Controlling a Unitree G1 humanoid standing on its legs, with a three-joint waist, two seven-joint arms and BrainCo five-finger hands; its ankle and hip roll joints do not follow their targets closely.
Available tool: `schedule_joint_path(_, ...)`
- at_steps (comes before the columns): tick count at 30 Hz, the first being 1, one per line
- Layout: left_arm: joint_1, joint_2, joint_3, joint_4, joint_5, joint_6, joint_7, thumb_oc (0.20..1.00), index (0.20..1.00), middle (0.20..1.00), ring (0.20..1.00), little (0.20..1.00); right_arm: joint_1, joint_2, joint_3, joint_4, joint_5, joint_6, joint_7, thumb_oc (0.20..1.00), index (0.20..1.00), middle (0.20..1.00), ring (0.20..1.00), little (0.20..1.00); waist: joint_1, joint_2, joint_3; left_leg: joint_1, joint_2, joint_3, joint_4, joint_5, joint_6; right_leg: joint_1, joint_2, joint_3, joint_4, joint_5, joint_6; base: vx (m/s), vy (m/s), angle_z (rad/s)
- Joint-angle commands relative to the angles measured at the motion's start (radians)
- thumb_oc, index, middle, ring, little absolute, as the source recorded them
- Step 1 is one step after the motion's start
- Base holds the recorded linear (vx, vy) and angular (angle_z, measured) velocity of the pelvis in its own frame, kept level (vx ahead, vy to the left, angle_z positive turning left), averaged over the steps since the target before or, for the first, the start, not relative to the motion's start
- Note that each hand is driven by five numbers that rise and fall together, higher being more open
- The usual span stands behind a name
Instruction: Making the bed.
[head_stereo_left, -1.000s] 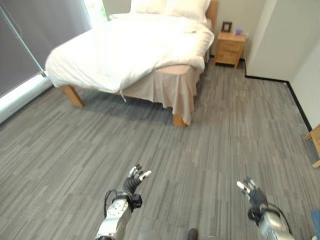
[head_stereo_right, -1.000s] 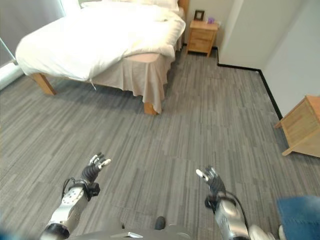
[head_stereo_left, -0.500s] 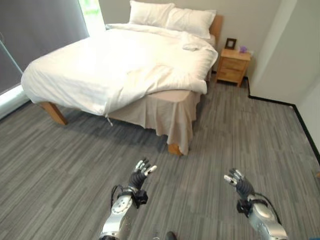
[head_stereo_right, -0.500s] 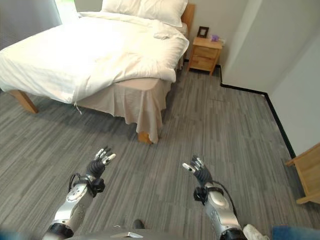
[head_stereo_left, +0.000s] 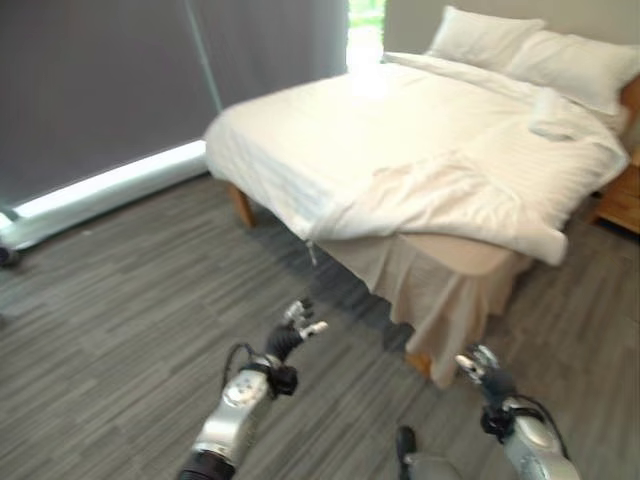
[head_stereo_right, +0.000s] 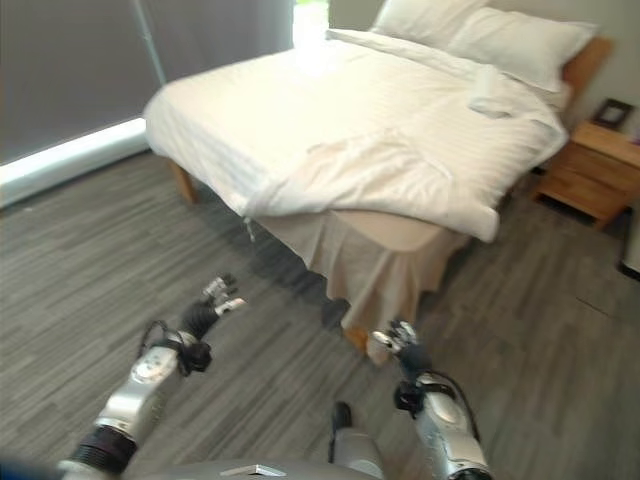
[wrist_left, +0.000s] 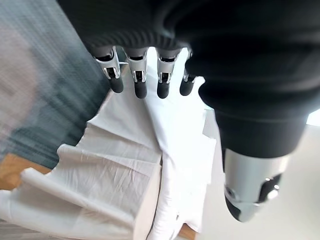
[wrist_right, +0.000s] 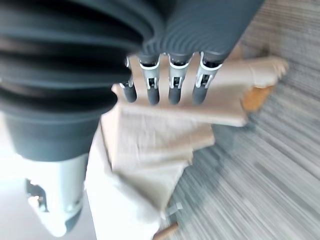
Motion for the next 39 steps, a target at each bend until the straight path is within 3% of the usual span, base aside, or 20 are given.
schedule_joint_path(1, -0.04, 0.029, 0.002, -0.051, 0.039, -0.045, -0.02, 1.0, 1.0, 1.0, 1.0, 1.0, -0.007, 0.009, 0.002, -0.078, 0.019, -0.043, 0.015, 1.0, 1.0, 1.0, 1.0, 1.0, -0.007, -0.018, 0.004, -0.037, 0.029, -0.024, -0.207, 0.199, 0.033, 0.092, -0.167, -0.19, -0.117, 0.153, 0.196, 0.19, -0.171, 0.39)
schedule_joint_path(2, -0.04, 0.029, 0.003, -0.051, 0.039, -0.045, -0.02, 1.0, 1.0, 1.0, 1.0, 1.0, -0.007, 0.009, 0.002, -0.078, 0.019, -0.043, 0.015, 1.0, 1.0, 1.0, 1.0, 1.0, -0.009, -0.017, 0.005, -0.036, 0.03, -0.027, -0.207, 0.199, 0.033, 0.094, -0.167, -0.193, -0.116, 0.151, 0.196, 0.26, -0.307, 0.32)
schedule_joint_path(4, -0.042, 0.039, 0.016, -0.058, 0.037, -0.05, -0.023, 1.0, 1.0, 1.0, 1.0, 1.0, -0.037, -0.009, 0.023, -0.107, 0.027, -0.047, 0.021, 1.0, 1.0, 1.0, 1.0, 1.0, -0.005, -0.007, -0.008, -0.033, 0.095, -0.014, -0.17, 0.238, -0.014, 0.136, -0.139, -0.256, -0.145, 0.089, 0.165, 0.23, -0.341, -0.02)
schedule_joint_path(5, -0.042, 0.039, 0.016, -0.058, 0.037, -0.05, -0.023, 1.0, 1.0, 1.0, 1.0, 1.0, -0.037, -0.009, 0.023, -0.107, 0.027, -0.047, 0.021, 1.0, 1.0, 1.0, 1.0, 1.0, -0.005, -0.006, -0.008, -0.033, 0.095, -0.014, -0.17, 0.238, -0.014, 0.137, -0.138, -0.256, -0.145, 0.089, 0.165, 0.19, -0.35, 0.05)
schedule_joint_path(6, -0.046, 0.035, 0.022, -0.045, 0.023, -0.055, -0.025, 1.0, 1.0, 1.0, 1.0, 1.0, -0.038, -0.021, 0.026, -0.119, 0.041, -0.057, 0.023, 1.0, 1.0, 1.0, 1.0, 1.0, -0.005, 0.0, -0.014, -0.087, 0.161, 0.005, -0.027, 0.359, -0.063, 0.184, -0.101, -0.289, -0.183, 0.056, 0.132, 0.2, -0.431, 0.08)
schedule_joint_path(7, -0.065, 0.03, 0.03, -0.031, 0.007, -0.049, -0.008, 1.0, 1.0, 1.0, 1.0, 1.0, -0.039, -0.037, 0.023, -0.137, 0.044, -0.067, 0.007, 1.0, 1.0, 1.0, 1.0, 1.0, -0.012, -0.013, 0.003, -0.15, 0.197, 0.016, 0.162, 0.415, -0.071, 0.209, -0.088, -0.303, -0.179, 0.042, 0.099, 0.24, -0.533, 0.01)
schedule_joint_path(8, -0.076, 0.024, 0.034, -0.027, -0.012, -0.048, -0.007, 1.0, 1.0, 1.0, 1.0, 1.0, -0.038, -0.045, 0.022, -0.153, 0.057, -0.066, 0.006, 1.0, 1.0, 1.0, 1.0, 1.0, -0.006, -0.032, 0.017, -0.2, 0.183, 0.016, 0.239, 0.433, -0.057, 0.228, -0.086, -0.297, -0.185, 0.027, 0.08, 0.11, -0.296, -0.2)
schedule_joint_path(9, -0.077, 0.025, 0.034, -0.027, -0.012, -0.048, -0.007, 1.0, 1.0, 1.0, 1.0, 1.0, -0.038, -0.044, 0.022, -0.153, 0.057, -0.065, 0.006, 1.0, 1.0, 1.0, 1.0, 1.0, -0.006, -0.03, 0.019, -0.204, 0.185, 0.015, 0.248, 0.429, -0.057, 0.227, -0.084, -0.297, -0.184, 0.026, 0.079, 0.12, -0.186, -0.55)
schedule_joint_path(11, -0.08, 0.026, 0.032, -0.039, -0.014, -0.048, -0.009, 1.0, 1.0, 1.0, 1.0, 1.0, -0.048, -0.062, 0.027, -0.135, 0.05, -0.063, 0.007, 1.0, 1.0, 1.0, 1.0, 1.0, 0.027, -0.052, 0.042, -0.258, 0.129, -0.019, 0.335, 0.392, -0.033, 0.265, -0.071, -0.26, -0.196, 0.002, 0.067, 0.23, -0.167, -1.02)
schedule_joint_path(12, -0.087, 0.035, 0.034, -0.061, -0.014, -0.05, -0.018, 1.0, 1.0, 1.0, 1.0, 1.0, -0.044, -0.082, 0.022, -0.125, 0.03, -0.053, 0.01, 1.0, 1.0, 1.0, 1.0, 1.0, 0.04, -0.067, 0.05, -0.335, 0.108, -0.009, 0.268, 0.354, -0.017, 0.284, -0.073, -0.224, -0.196, -0.008, 0.077, 0.3, -0.122, -1.34)
schedule_joint_path(14, -0.093, 0.034, 0.031, -0.058, -0.031, -0.052, -0.026, 1.0, 1.0, 1.0, 1.0, 1.0, -0.04, -0.088, 0.022, -0.126, 0.021, -0.05, 0.015, 1.0, 1.0, 1.0, 1.0, 1.0, 0.048, -0.067, 0.052, -0.345, 0.119, 0.01, 0.219, 0.348, -0.017, 0.292, -0.072, -0.206, -0.196, -0.017, 0.085, 0.19, -0.026, -1.45)
schedule_joint_path(15, -0.1, 0.031, 0.025, -0.053, -0.044, -0.053, -0.028, 1.0, 1.0, 1.0, 1.0, 1.0, -0.033, -0.091, 0.023, -0.13, 0.012, -0.049, 0.02, 1.0, 1.0, 1.0, 1.0, 1.0, 0.045, -0.062, 0.046, -0.347, 0.117, 0.017, 0.149, 0.345, -0.018, 0.292, -0.071, -0.197, -0.196, -0.022, 0.09, 0.24, 0.109, -1.02)
schedule_joint_path(16, -0.121, 0.018, -0.006, -0.033, -0.055, -0.055, -0.037, 1.0, 1.0, 1.0, 1.0, 1.0, -0.012, -0.1, 0.024, -0.135, -0.001, -0.049, 0.027, 1.0, 1.0, 1.0, 1.0, 1.0, 0.044, -0.045, 0.036, -0.329, 0.078, 0.008, -0.025, 0.339, -0.02, 0.305, -0.064, -0.172, -0.196, -0.044, 0.099, 0.23, 0.108, -0.6)
schedule_joint_path(19, -0.136, 0.013, -0.02, -0.007, -0.049, -0.059, -0.033, 1.0, 1.0, 1.0, 1.0, 1.0, 0.012, -0.097, 0.014, -0.152, 0.007, -0.049, 0.048, 1.0, 1.0, 1.0, 1.0, 1.0, 0.024, -0.025, 0.021, -0.305, 0.051, 0.011, -0.149, 0.338, -0.015, 0.315, -0.058, -0.161, -0.196, -0.048, 0.1, 0.24, 0.154, -0.54)
schedule_joint_path(20, -0.177, 0.005, -0.088, -0.013, -0.066, -0.049, -0.054, 1.0, 1.0, 1.0, 1.0, 1.0, 0.069, -0.078, -0.011, -0.171, 0.02, -0.042, 0.038, 1.0, 1.0, 1.0, 1.0, 1.0, -0.038, -0.005, 0.018, -0.27, 0.046, 0.051, -0.139, 0.318, -0.014, 0.313, -0.062, -0.144, -0.196, -0.057, 0.101, 0.23, 0.255, -0.65)
schedule_joint_path(23, -0.198, 0.0, -0.108, -0.017, -0.068, -0.05, -0.053, 1.0, 1.0, 1.0, 1.0, 1.0, 0.089, -0.07, -0.007, -0.181, 0.013, -0.042, 0.039, 1.0, 1.0, 1.0, 1.0, 1.0, -0.056, 0.002, 0.013, -0.236, 0.035, 0.047, -0.179, 0.317, -0.003, 0.299, -0.069, -0.119, -0.185, -0.038, 0.101, 0.13, 0.179, -0.22)
schedule_joint_path(26, -0.193, 0.009, -0.118, -0.049, -0.074, -0.047, -0.061, 1.0, 1.0, 1.0, 1.0, 1.0, 0.144, -0.048, -0.025, -0.193, 0.015, -0.029, 0.056, 1.0, 1.0, 1.0, 1.0, 1.0, -0.077, -0.002, 0.004, -0.199, 0.02, 0.055, -0.207, 0.277, 0.019, 0.297, -0.08, -0.08, -0.185, -0.027, 0.112, 0.15, 0.143, -0.32)
schedule_joint_path(34, -0.112, 0.021, -0.096, -0.068, -0.091, -0.034, -0.065, 1.0, 1.0, 1.0, 1.0, 1.0, 0.078, -0.092, -0.037, -0.203, -0.06, -0.034, 0.047, 1.0, 1.0, 1.0, 1.0, 1.0, -0.04, -0.02, -0.007, -0.171, -0.001, 0.054, -0.207, 0.246, 0.045, 0.297, -0.094, -0.056, -0.181, -0.017, 0.136, 0.09, 0.091, -0.08)
schedule_joint_path(37, -0.095, 0.033, -0.098, -0.079, -0.098, -0.029, -0.079, 1.0, 1.0, 1.0, 1.0, 1.0, -0.02, -0.122, -0.055, -0.192, -0.118, -0.052, -0.001, 1.0, 1.0, 1.0, 1.0, 1.0, -0.002, -0.023, 0.008, -0.163, -0.011, 0.044, -0.207, 0.237, 0.067, 0.229, -0.113, -0.065, -0.026, 0.028, 0.172, 0.0, 0.071, -0.04)
schedule_joint_path(39, -0.103, 0.043, -0.109, -0.08, -0.101, -0.026, -0.09, 1.0, 1.0, 1.0, 1.0, 1.0, -0.059, -0.147, -0.063, -0.176, -0.144, -0.051, -0.018, 1.0, 1.0, 1.0, 1.0, 1.0, 0.003, -0.017, 0.018, -0.16, -0.02, 0.019, -0.207, 0.237, 0.078, 0.179, -0.115, -0.035, 0.086, 0.063, 0.188, 0.01, 0.053, -0.01)
